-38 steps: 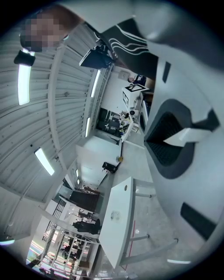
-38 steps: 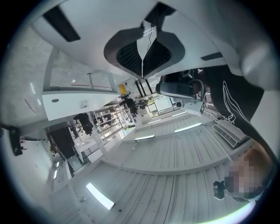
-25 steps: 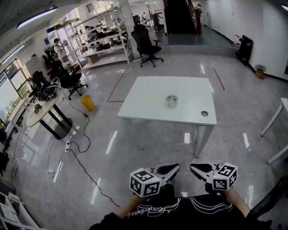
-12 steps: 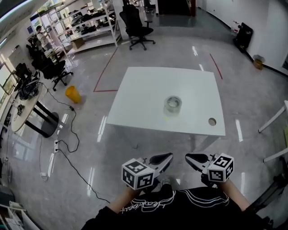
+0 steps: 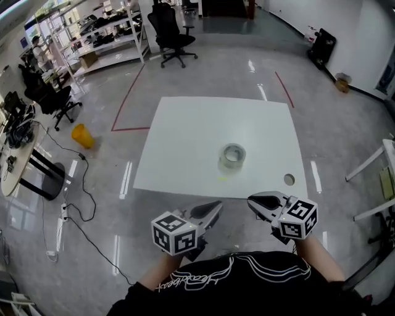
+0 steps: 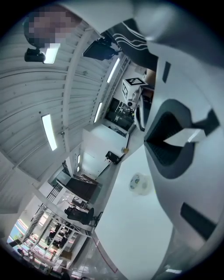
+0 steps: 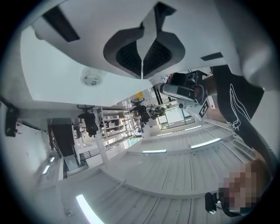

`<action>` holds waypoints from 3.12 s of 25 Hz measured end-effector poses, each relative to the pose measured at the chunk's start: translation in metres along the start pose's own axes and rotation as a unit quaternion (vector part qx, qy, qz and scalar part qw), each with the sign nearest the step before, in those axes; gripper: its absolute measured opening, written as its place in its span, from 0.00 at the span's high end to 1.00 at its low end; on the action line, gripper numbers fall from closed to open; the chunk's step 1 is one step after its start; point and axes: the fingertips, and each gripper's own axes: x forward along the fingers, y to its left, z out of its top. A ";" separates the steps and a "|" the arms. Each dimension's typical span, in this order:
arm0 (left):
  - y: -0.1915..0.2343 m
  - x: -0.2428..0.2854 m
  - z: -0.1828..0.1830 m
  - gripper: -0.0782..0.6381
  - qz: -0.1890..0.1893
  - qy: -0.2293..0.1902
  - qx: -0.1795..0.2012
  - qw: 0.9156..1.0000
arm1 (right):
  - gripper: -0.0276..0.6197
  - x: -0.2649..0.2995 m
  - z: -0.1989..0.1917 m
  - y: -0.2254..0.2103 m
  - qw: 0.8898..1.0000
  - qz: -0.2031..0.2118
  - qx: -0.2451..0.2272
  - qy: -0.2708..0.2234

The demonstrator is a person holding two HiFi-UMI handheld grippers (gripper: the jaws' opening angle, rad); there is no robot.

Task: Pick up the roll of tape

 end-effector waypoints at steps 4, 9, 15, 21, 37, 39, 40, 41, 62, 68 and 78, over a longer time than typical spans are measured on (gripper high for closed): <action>0.011 0.006 0.003 0.89 0.008 0.007 0.011 1.000 | 0.94 0.011 -0.004 -0.009 1.000 0.003 -0.011 0.008; 0.023 0.018 0.006 0.89 0.016 0.015 0.002 1.000 | 0.93 0.021 -0.017 -0.027 0.999 0.010 -0.017 0.037; 0.049 0.032 0.015 0.89 0.035 0.021 -0.012 0.999 | 0.93 0.047 -0.011 -0.075 0.995 -0.009 -0.065 0.073; 0.080 0.042 0.023 0.89 0.049 0.028 -0.025 0.998 | 0.93 0.080 0.006 -0.113 0.992 -0.010 -0.088 0.094; 0.122 0.055 0.034 0.89 0.072 0.013 -0.057 0.996 | 0.78 0.140 -0.010 -0.157 0.970 0.004 -0.157 0.188; 0.124 0.052 0.035 0.89 0.076 0.012 -0.060 0.995 | 0.74 0.146 -0.018 -0.159 0.964 0.005 -0.167 0.208; 0.124 0.051 0.034 0.89 0.078 0.011 -0.061 0.995 | 0.73 0.149 -0.023 -0.161 0.960 0.004 -0.176 0.220; 0.125 0.049 0.033 0.89 0.080 0.011 -0.063 0.995 | 0.73 0.152 -0.030 -0.163 0.954 0.002 -0.188 0.234; 0.126 0.042 0.016 0.89 0.095 0.011 -0.086 0.992 | 0.77 0.181 -0.075 -0.189 0.903 -0.027 -0.252 0.346; 0.122 0.038 0.015 0.89 0.095 0.012 -0.082 0.992 | 0.79 0.183 -0.074 -0.188 0.902 -0.022 -0.256 0.347; 0.116 0.026 0.009 0.89 0.103 0.012 -0.081 0.991 | 0.82 0.180 -0.070 -0.186 0.921 -0.029 -0.220 0.322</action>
